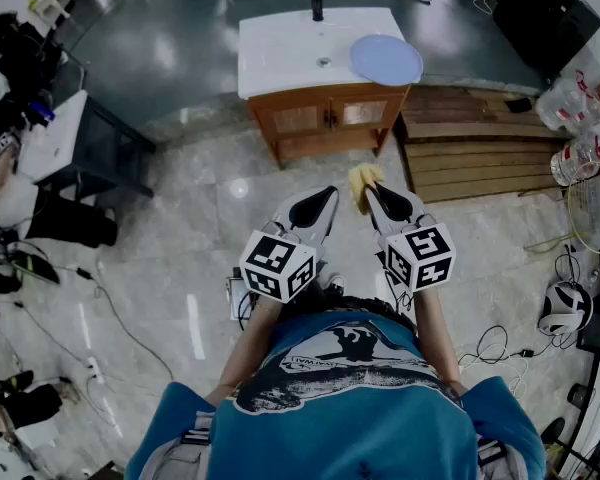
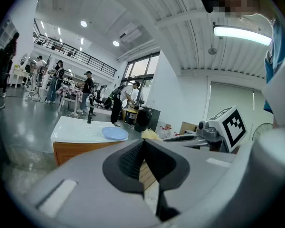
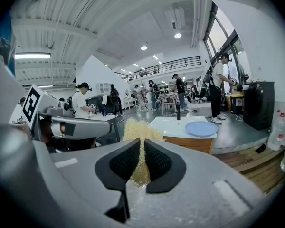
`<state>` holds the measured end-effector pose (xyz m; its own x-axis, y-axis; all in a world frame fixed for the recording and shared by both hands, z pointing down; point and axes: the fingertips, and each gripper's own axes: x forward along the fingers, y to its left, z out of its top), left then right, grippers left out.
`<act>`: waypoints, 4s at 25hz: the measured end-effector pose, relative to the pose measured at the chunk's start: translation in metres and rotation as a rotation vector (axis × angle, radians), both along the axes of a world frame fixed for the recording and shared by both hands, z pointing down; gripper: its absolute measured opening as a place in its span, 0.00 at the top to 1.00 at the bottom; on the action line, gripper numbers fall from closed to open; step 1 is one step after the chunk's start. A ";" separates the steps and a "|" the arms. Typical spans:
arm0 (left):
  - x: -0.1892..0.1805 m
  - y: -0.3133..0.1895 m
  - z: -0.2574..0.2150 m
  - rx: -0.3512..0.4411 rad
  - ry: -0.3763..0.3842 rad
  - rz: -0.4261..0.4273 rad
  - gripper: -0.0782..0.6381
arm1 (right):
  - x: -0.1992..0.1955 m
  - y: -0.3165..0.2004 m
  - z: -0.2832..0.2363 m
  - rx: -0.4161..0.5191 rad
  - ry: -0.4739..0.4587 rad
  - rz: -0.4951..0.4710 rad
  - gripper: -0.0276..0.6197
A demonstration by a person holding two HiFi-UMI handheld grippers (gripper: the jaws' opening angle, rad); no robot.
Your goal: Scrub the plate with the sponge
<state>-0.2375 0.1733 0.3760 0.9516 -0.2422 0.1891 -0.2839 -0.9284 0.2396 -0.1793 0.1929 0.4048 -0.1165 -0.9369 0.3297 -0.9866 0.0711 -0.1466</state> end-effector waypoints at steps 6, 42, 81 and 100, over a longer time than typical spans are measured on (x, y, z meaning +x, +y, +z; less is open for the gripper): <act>0.000 0.001 0.002 -0.006 -0.007 -0.010 0.88 | 0.004 0.003 -0.001 0.036 -0.059 0.025 0.91; 0.183 -0.185 0.027 -0.083 -0.040 0.080 0.88 | 0.181 -0.156 0.022 -0.035 -0.109 0.123 0.91; 0.285 -0.288 0.107 -0.302 -0.161 -0.138 0.72 | 0.327 -0.274 0.048 -0.142 -0.122 -0.017 0.91; 0.311 -0.308 0.218 -0.756 -0.109 -0.472 0.67 | 0.367 -0.360 0.116 -0.293 -0.012 -0.354 0.91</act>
<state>0.0737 -0.1349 0.5939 0.7520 -0.3778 0.5401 -0.6530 -0.3150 0.6887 0.1877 -0.1672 0.5206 -0.4183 -0.7059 0.5716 -0.9071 0.3577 -0.2220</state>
